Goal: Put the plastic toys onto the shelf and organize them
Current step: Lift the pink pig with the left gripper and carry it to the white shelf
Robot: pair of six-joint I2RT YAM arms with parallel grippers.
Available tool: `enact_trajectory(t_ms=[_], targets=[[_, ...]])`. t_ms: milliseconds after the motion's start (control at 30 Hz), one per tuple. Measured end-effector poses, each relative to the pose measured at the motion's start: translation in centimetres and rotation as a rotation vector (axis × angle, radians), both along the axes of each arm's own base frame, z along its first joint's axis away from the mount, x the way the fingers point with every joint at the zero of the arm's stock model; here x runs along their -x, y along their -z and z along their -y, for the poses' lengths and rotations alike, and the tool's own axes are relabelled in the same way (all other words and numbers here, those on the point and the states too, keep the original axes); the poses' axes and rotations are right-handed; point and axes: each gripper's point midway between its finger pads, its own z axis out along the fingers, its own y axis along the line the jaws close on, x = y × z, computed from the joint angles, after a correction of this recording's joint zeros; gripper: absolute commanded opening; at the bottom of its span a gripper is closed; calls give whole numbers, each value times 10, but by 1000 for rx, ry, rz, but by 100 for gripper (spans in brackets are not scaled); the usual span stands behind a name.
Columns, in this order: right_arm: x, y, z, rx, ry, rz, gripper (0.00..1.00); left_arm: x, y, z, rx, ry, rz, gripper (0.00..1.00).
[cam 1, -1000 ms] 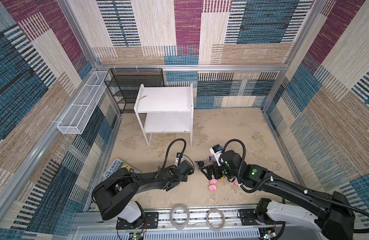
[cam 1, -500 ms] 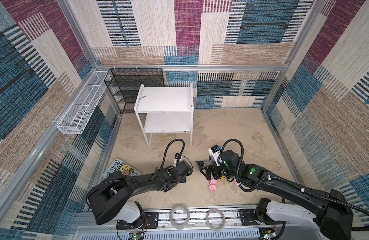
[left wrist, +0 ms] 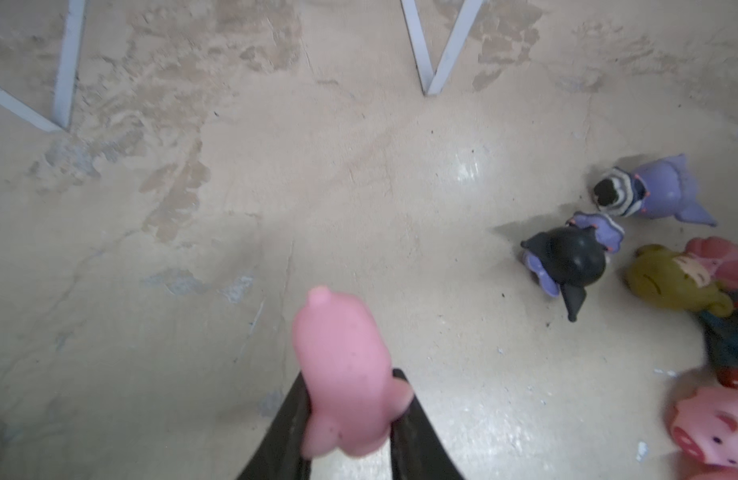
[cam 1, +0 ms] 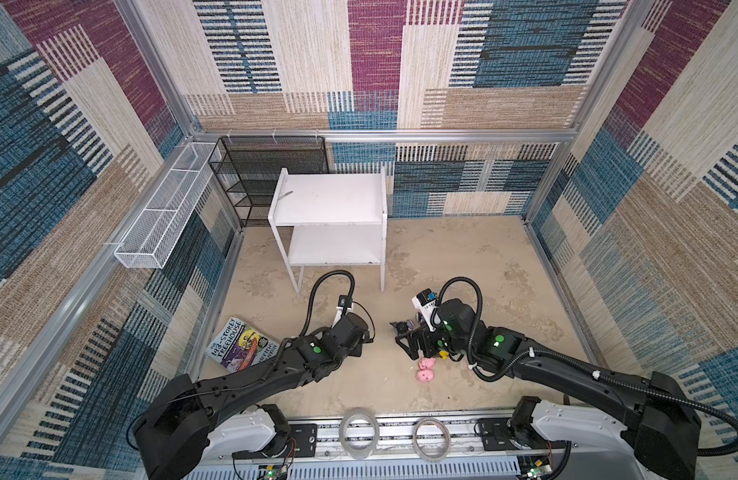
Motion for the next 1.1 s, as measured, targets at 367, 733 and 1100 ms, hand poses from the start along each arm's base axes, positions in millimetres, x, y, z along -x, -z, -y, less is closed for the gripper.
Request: enact_trajectory(t_ms=[367,733,1100], targets=[[5,-1,1,-8,-46,40,100,-50,-71,-36,-3,-33,146,28],[10,-16,-2,-31,-112,107,100,-95,-107,-53,2,-24,195,28],[12,-15,-2,-26,-133,122,100,-124,-120,-64,48,-61,256,27]])
